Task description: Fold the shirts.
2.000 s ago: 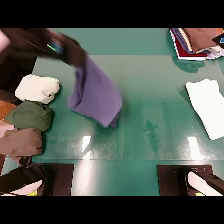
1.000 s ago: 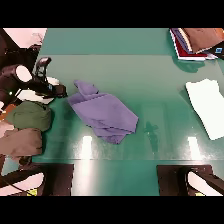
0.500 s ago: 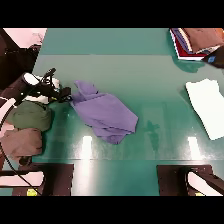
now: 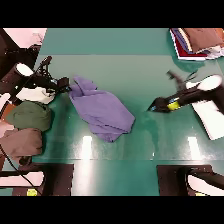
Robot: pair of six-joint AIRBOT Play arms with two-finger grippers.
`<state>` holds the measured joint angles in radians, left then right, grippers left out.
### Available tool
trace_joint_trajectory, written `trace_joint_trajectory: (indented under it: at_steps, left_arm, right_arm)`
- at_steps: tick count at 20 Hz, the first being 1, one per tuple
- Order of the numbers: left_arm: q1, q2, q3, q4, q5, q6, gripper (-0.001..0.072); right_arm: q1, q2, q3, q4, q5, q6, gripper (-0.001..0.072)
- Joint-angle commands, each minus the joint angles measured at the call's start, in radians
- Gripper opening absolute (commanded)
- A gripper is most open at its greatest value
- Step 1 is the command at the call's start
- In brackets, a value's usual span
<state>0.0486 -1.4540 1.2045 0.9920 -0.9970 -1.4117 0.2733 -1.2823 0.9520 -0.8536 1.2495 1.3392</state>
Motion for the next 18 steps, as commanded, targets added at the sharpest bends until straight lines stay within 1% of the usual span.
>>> trace_joint_trajectory:
  at_steps: [1, 2, 5, 6, 8, 9, 12, 15, 18]
  left_arm:
    - [0.001, 0.004, 0.011, 0.001, -0.04, 0.026, 0.0023]
    - [0.001, 0.004, 0.011, 0.001, -0.044, 0.026, 0.0023]
    - [0.001, 0.004, 0.011, 0.001, -0.052, 0.025, 0.0023]
    - [0.001, 0.004, 0.011, 0.001, -0.059, 0.025, 0.0024]
    - [0.001, 0.005, 0.011, 0.0, -0.069, 0.026, 0.0024]
    - [0.001, 0.011, 0.011, 0.001, -0.07, 0.026, 0.0023]
    - [0.003, 0.109, 0.049, 0.006, -0.049, 0.033, 0.0023]
    - [0.003, 0.281, 0.212, 0.021, -0.044, 0.033, 0.0023]
    - [0.003, 0.437, 0.4, 0.017, -0.044, 0.032, 0.0023]
  right_arm:
    - [0.124, -0.14, -0.089, 0.187, -0.154, -0.09, 0.0451]
    - [0.142, -0.175, -0.076, 0.216, -0.16, -0.104, 0.0451]
    - [0.175, -0.267, -0.002, 0.224, -0.15, -0.11, 0.0446]
    - [0.178, -0.284, 0.021, 0.223, -0.151, -0.11, 0.0409]
    - [0.177, -0.302, 0.062, 0.222, -0.151, -0.111, 0.005]
    - [0.173, -0.3, 0.079, 0.219, -0.151, -0.119, 0.0017]
    - [0.138, -0.226, 0.164, 0.128, -0.112, -0.117, 0.0016]
    - [0.052, -0.058, 0.315, 0.091, -0.068, -0.082, 0.0016]
    - [-0.02, 0.106, 0.501, 0.09, -0.069, -0.08, 0.0016]
